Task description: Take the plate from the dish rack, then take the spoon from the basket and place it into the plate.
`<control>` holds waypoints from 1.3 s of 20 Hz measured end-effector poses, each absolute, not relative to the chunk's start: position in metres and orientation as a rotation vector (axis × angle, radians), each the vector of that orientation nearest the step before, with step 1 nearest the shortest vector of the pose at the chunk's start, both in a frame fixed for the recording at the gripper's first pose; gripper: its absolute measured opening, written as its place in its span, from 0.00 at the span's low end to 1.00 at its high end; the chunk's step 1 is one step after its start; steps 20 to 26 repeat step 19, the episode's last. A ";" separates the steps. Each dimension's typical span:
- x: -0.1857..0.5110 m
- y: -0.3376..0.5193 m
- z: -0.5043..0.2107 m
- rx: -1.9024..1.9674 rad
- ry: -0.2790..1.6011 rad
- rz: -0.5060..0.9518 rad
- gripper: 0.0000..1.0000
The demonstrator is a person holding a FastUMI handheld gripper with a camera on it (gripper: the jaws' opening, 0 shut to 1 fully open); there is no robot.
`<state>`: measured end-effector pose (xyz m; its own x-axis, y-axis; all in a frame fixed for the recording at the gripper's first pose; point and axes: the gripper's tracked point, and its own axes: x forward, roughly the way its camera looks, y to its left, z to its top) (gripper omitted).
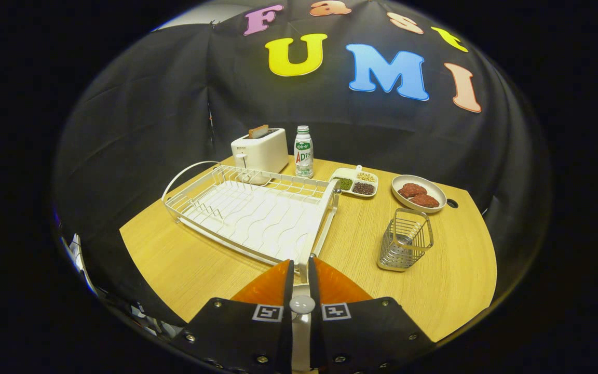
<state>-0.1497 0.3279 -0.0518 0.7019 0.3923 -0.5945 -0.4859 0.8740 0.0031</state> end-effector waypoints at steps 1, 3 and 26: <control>-0.151 0.327 -0.055 -0.152 0.632 0.490 0.13; -0.149 0.328 -0.056 -0.132 0.612 0.503 0.13; -0.133 0.240 0.005 -0.115 0.438 0.383 0.28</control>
